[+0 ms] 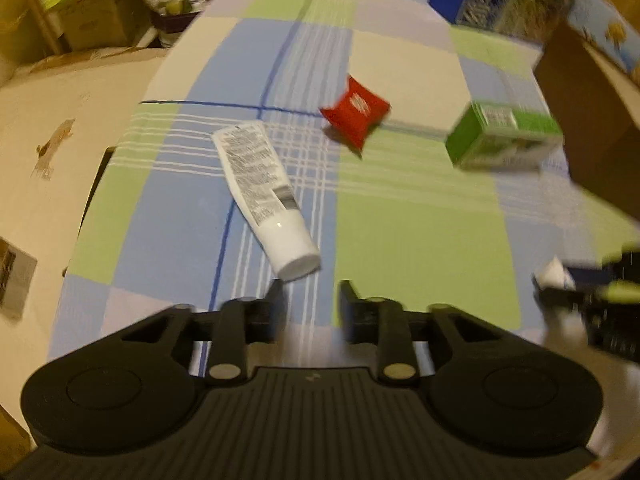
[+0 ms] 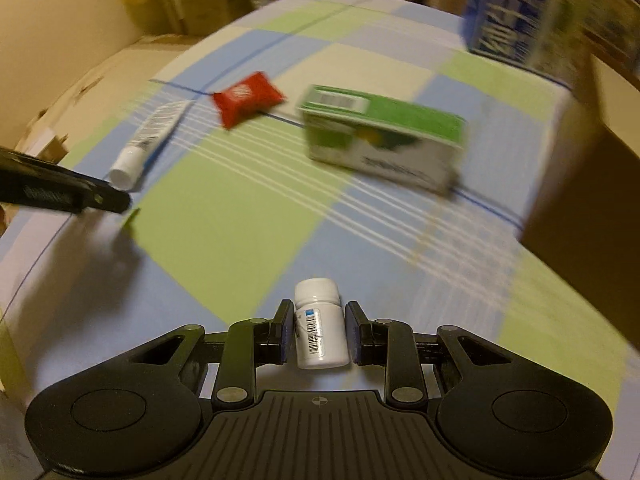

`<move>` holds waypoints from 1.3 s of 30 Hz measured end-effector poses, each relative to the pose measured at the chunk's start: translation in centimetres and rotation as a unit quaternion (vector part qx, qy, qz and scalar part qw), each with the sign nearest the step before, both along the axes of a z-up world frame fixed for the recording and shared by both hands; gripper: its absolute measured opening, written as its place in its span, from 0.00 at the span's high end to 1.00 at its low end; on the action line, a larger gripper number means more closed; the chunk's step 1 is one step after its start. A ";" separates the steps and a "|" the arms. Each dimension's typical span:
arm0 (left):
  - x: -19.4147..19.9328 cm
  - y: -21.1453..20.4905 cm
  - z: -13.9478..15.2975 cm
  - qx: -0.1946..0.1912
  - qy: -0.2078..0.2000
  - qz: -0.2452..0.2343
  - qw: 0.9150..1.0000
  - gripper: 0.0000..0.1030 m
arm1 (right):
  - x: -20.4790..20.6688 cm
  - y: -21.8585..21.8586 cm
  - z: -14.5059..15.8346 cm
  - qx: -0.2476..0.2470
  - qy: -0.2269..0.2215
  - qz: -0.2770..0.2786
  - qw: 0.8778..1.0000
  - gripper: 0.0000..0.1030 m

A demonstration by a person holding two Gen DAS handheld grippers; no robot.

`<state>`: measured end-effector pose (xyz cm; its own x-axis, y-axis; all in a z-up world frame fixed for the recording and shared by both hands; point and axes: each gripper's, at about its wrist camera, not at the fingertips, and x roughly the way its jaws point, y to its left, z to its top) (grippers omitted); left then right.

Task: Organize objects
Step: 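Grasp the small white pill bottle with the right tool while the left tool holds the tube, then carry the tube and pill bottle into the cardboard box with both tools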

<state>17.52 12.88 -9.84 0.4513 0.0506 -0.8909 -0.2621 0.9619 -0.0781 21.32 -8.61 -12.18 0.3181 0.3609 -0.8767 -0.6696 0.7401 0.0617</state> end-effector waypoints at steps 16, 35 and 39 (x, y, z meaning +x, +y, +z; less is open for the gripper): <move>4.9 1.8 -1.4 0.051 0.007 0.036 0.998 0.66 | 1.2 -7.7 0.3 0.002 -0.001 -0.101 0.995 0.76; -2.7 -8.5 -0.9 -0.003 0.015 -0.105 0.994 0.71 | -1.4 -11.5 0.8 0.009 0.014 -0.090 0.996 0.76; -2.0 -10.1 -1.1 0.016 0.019 -0.114 0.993 0.70 | -2.0 -12.1 0.9 0.014 0.016 -0.084 0.996 0.76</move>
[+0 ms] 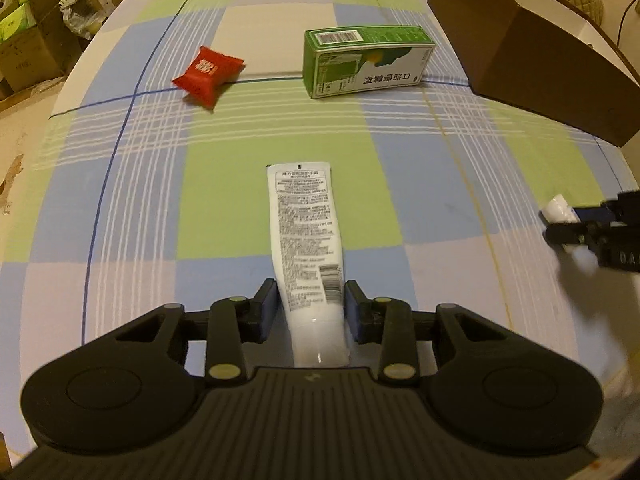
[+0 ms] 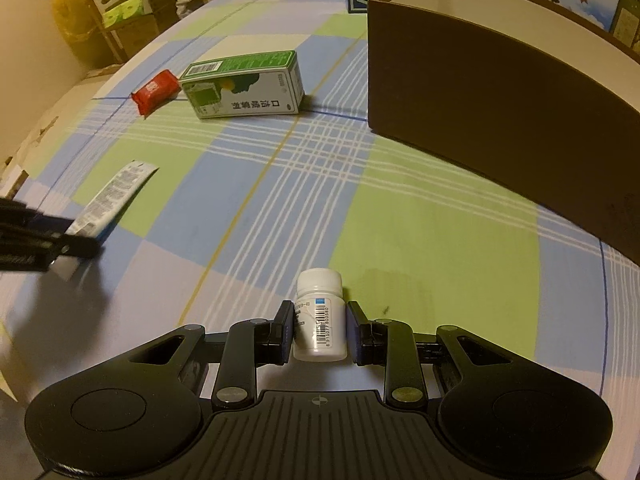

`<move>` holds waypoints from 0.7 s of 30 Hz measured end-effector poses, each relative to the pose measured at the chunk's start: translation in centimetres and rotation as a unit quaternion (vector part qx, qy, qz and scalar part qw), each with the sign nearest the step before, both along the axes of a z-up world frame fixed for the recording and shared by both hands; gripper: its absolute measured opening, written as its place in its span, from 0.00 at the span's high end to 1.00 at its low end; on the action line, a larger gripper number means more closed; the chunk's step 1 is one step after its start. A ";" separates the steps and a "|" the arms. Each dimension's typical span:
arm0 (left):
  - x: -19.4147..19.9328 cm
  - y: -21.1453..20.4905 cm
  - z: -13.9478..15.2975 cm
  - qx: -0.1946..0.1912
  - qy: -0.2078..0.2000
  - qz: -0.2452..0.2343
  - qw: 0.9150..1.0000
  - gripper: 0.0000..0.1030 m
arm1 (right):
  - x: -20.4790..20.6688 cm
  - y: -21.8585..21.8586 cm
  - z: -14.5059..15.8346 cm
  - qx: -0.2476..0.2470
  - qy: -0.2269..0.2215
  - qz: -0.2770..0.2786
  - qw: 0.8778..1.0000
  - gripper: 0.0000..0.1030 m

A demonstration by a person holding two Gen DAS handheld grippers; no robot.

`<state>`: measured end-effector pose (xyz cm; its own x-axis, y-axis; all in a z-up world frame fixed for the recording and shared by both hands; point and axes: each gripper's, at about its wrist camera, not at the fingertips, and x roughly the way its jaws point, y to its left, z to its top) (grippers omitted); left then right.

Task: Organize objects
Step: 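Carry the tube and pill bottle into the cardboard box with both tools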

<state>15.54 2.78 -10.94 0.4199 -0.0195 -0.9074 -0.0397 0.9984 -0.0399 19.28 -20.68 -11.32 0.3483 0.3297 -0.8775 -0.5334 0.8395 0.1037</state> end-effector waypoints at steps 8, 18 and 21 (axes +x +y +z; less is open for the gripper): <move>2.3 -1.0 -0.3 0.027 0.009 0.007 1.000 0.66 | 0.0 -0.4 0.0 0.015 -0.001 -0.008 1.000 0.76; 2.9 -2.3 -0.2 0.032 0.011 0.004 0.999 0.67 | -0.1 -0.5 0.1 0.013 -0.001 -0.004 1.000 0.76; 2.9 -2.7 -0.2 0.030 0.012 0.000 0.999 0.68 | -0.2 -0.6 0.1 0.014 -0.001 -0.003 1.000 0.76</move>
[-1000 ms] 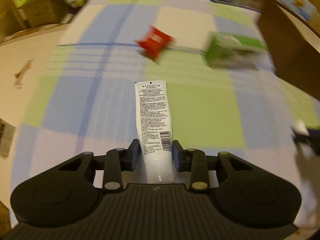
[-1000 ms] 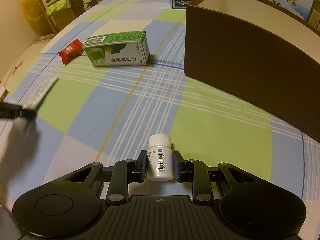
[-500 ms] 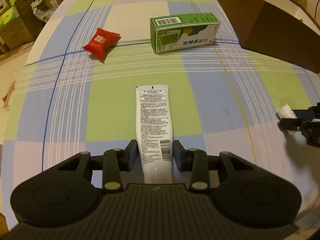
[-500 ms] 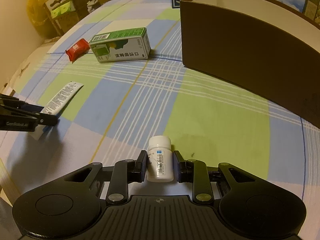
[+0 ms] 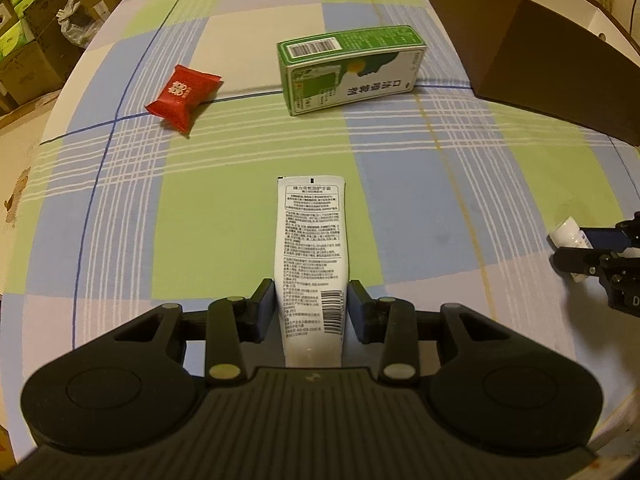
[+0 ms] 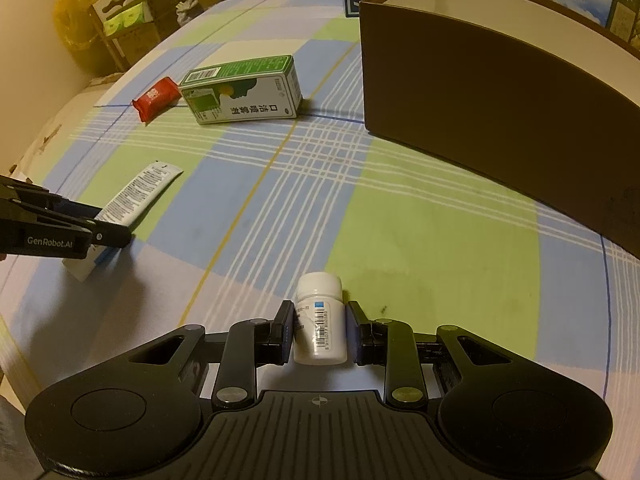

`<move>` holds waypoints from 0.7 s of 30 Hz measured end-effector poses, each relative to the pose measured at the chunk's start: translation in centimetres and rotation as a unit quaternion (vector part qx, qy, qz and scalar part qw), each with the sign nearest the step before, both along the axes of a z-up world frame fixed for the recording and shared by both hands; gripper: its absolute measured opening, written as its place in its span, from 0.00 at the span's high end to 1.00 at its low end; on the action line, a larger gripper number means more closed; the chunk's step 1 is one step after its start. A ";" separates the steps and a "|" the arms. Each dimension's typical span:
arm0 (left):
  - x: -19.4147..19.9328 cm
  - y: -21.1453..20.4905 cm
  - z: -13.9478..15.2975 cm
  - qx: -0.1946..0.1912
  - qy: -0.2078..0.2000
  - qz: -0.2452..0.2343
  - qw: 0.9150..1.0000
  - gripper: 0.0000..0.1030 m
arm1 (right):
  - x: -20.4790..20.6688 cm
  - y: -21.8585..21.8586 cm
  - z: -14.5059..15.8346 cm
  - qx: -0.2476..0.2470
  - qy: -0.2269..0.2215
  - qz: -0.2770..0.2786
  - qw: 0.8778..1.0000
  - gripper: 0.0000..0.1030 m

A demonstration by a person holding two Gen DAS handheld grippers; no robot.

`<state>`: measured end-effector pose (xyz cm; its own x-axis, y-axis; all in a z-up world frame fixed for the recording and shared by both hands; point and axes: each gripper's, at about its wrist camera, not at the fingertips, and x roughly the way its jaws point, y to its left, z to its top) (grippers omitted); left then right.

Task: Organize objects
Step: 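Carry the tube and pill bottle into the cardboard box with both tools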

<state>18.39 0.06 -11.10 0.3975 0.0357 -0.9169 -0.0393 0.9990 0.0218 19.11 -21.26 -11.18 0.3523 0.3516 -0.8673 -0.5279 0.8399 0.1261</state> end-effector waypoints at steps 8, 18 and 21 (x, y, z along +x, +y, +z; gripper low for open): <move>-0.2 -1.0 0.4 -0.016 0.002 -0.009 1.000 0.68 | 0.0 -0.6 0.0 0.004 0.002 -0.005 1.000 0.76; 0.4 -2.9 2.9 -0.031 -0.024 -0.029 0.999 0.68 | 0.4 -2.9 1.5 0.040 0.003 -0.032 0.999 0.76; 0.8 -3.6 3.7 -0.032 -0.034 -0.036 0.998 0.68 | 0.6 -3.6 2.0 0.052 0.000 -0.041 0.998 0.76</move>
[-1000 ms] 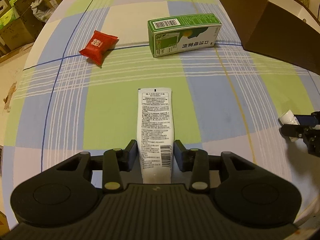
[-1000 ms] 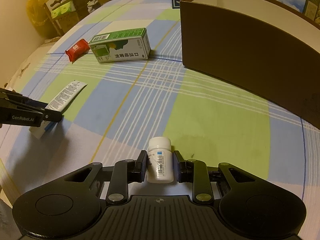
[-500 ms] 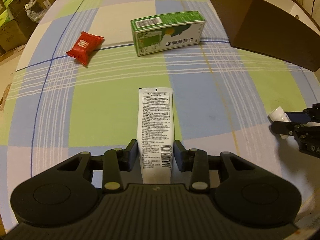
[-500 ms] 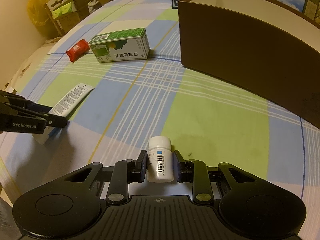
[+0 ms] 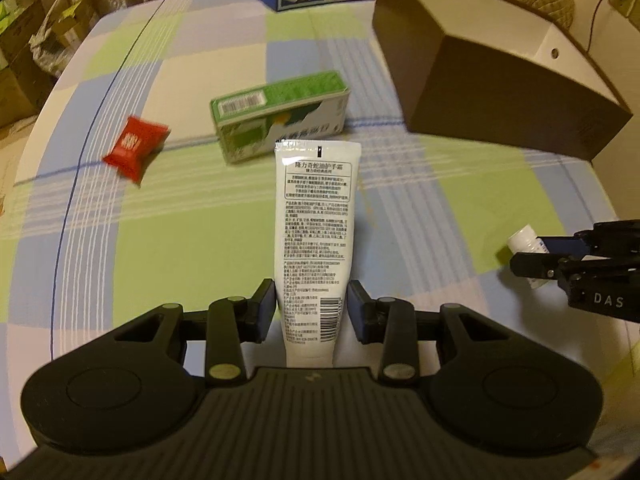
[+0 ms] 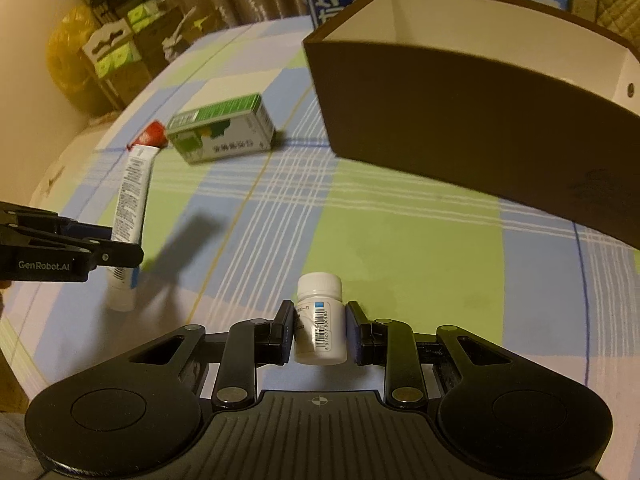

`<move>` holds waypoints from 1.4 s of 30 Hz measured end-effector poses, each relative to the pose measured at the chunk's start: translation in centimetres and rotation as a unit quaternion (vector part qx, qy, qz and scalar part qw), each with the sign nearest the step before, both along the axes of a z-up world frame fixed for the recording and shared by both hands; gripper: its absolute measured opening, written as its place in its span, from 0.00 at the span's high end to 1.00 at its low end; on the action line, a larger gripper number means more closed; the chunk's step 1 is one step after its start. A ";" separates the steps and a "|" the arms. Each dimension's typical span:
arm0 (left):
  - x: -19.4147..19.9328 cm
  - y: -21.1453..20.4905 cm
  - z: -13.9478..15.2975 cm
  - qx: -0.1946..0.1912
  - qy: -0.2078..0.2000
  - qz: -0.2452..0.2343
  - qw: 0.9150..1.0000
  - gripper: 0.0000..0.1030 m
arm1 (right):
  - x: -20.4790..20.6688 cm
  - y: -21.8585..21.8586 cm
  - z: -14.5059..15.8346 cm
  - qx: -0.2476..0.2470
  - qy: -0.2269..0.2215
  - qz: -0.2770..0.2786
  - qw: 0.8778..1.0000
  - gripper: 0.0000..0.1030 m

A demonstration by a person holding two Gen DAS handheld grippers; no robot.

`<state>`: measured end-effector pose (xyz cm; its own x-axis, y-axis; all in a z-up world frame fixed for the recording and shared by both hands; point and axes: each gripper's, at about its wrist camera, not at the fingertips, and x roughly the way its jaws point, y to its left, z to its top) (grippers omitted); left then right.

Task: Organize objects
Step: 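Carry the tube and pill bottle into the cardboard box with both tools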

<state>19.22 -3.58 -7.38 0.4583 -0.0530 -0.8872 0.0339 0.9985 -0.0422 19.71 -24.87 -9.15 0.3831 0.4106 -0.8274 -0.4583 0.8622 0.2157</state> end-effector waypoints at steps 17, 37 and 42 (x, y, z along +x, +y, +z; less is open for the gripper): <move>2.6 -4.5 5.3 -0.020 -0.067 -0.033 0.997 0.68 | 2.1 -3.8 4.3 0.038 -0.043 -0.031 0.998 0.76; 8.6 -10.3 11.2 -0.043 -0.145 -0.088 0.985 0.68 | 7.4 -8.8 10.5 0.071 -0.123 -0.063 0.988 0.76; 11.2 -12.0 12.3 -0.041 -0.166 -0.097 0.980 0.68 | 10.1 -9.8 11.8 0.075 -0.143 -0.079 0.984 0.76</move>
